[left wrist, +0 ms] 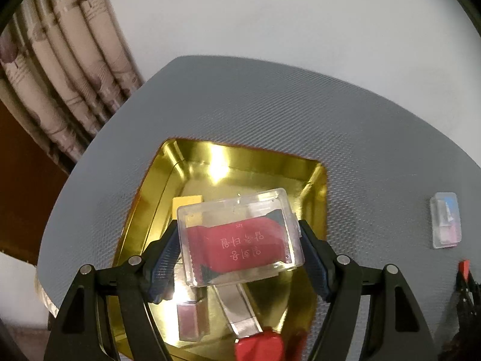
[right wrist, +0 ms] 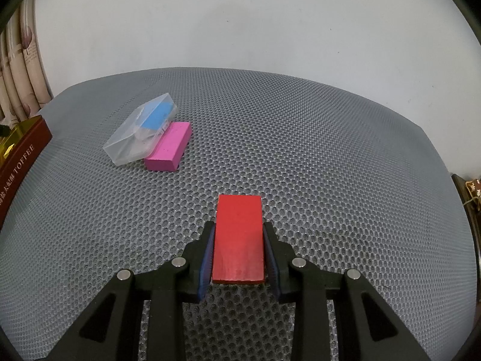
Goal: Organize rigid objects
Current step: 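Carry the clear box with the left tool over the gold tray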
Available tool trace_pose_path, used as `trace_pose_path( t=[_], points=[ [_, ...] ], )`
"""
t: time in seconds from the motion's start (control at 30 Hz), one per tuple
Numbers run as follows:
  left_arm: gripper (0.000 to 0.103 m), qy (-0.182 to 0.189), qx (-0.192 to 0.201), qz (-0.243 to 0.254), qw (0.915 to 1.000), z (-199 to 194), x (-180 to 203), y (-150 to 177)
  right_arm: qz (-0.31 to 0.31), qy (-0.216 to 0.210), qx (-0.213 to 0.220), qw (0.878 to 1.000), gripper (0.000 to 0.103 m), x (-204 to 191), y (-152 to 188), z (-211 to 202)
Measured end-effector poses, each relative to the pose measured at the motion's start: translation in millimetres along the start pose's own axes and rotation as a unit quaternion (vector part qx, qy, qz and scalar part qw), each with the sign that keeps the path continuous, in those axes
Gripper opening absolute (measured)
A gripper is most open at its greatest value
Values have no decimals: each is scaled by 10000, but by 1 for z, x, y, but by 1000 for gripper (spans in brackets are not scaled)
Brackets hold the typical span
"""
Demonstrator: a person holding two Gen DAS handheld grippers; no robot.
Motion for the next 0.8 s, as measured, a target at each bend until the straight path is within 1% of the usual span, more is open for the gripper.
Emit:
trace_pose_path(
  t=[0.13,0.2,0.4,0.8],
  points=[
    [71,-107,-94,-66,9999,11,-11,0,0,6,-2,10000,32,0,0,1],
    [71,-97,-179,-98,9997,17,-16,1,3,8,-2,10000,32,0,0,0],
    [71,-162,-251,-123,9995,25,-24,3,8,11,-4,10000,32,1,0,0],
    [71,-115,-383,-209,9990,39,-31,3,5,30,-9,10000,32,-1,-1,-2]
  ],
)
Point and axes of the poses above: each gripper's, at about its wrist camera, not at the fingertips, and z roughly the way its jaws point, x to its right, y to its underside, the point moved 4 cm from there along z, roughly the way its jaws point, and after that the axes turned 15 degrees about -z, right-handed, at the moved point
